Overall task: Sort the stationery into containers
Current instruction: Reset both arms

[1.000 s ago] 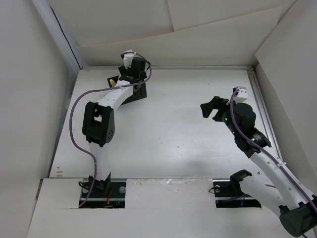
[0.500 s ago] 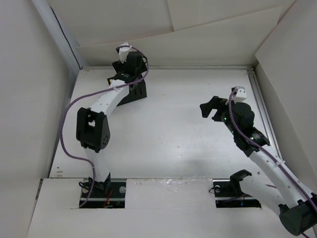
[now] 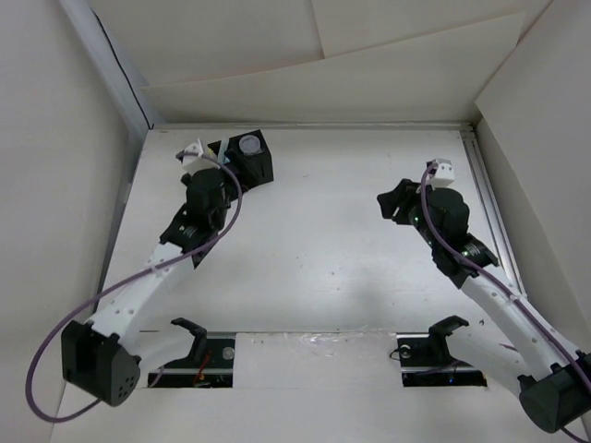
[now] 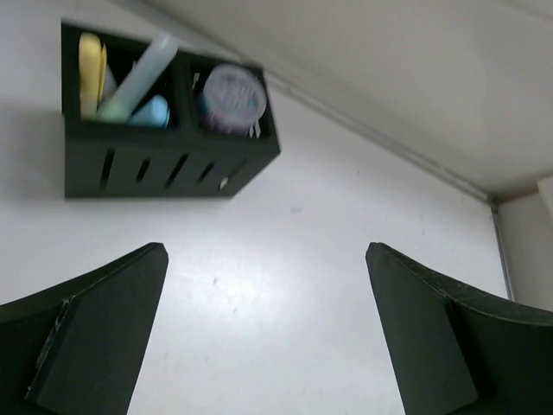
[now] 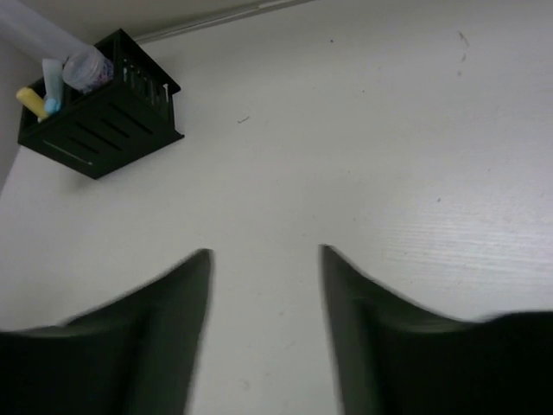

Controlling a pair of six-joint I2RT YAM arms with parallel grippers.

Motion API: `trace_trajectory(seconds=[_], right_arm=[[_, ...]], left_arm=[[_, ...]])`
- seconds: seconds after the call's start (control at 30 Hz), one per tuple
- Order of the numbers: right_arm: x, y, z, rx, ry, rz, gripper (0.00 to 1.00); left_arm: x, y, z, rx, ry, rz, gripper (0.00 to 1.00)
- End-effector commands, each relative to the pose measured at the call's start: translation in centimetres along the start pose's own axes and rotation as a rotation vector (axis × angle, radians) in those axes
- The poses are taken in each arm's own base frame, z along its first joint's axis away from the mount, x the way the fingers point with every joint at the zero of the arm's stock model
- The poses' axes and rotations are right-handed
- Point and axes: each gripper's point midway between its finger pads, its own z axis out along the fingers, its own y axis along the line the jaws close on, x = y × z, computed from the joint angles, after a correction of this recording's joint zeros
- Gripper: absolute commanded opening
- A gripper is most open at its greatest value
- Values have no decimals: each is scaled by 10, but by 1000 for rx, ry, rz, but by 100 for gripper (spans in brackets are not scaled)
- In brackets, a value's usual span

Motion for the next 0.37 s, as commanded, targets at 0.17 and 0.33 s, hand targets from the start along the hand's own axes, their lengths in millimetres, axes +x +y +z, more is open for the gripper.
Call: trace_trajectory(seconds=[0.17,0.33], right_arm=[[4,6,16,2,14,-17,100],[8,6,18,16,16,-24,100]], left_arm=[[19,32,-67,87,25,-79,100],[16,47,-79,48,-1,-90,100]])
